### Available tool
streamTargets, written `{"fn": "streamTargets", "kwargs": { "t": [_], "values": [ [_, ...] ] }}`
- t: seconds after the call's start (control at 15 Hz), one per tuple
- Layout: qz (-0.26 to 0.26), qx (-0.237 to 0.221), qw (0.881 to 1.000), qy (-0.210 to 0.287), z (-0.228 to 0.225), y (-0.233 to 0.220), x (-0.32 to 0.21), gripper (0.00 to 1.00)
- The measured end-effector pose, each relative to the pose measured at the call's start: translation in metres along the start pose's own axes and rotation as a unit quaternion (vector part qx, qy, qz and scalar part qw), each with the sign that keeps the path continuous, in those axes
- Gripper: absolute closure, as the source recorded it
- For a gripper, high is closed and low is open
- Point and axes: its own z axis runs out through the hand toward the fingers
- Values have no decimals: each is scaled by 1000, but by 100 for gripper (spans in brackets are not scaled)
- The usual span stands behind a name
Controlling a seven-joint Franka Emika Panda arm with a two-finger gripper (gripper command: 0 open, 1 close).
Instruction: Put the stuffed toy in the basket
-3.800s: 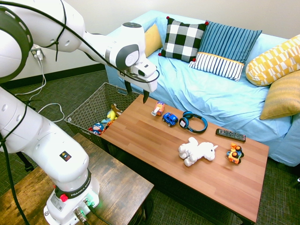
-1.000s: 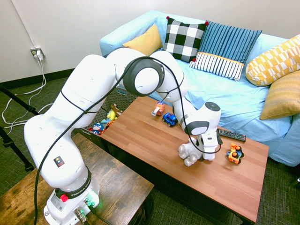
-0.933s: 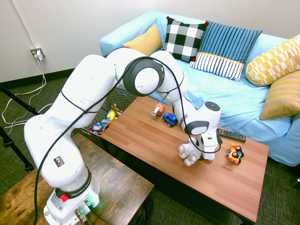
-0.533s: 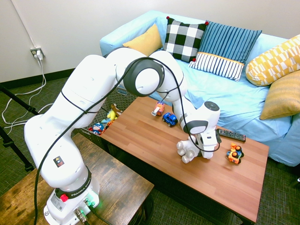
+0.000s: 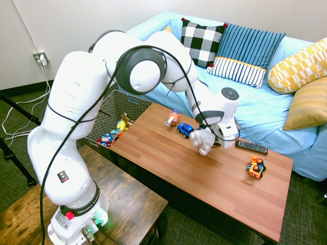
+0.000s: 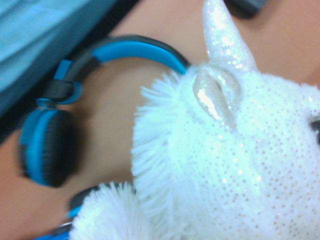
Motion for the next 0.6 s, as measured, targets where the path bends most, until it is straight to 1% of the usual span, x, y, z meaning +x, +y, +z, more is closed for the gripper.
{"fn": "streamTargets", "kwargs": {
  "t": [0.2, 0.33, 0.47, 0.6],
  "values": [
    [-43, 19, 999, 10, -73, -53, -67, 100],
    [-71, 22, 997, 24, -98, -82, -125, 100],
    [-105, 21, 994, 30, -99, -107, -190, 100],
    [-140, 14, 990, 31, -81, -128, -262, 100]
  ]
}}
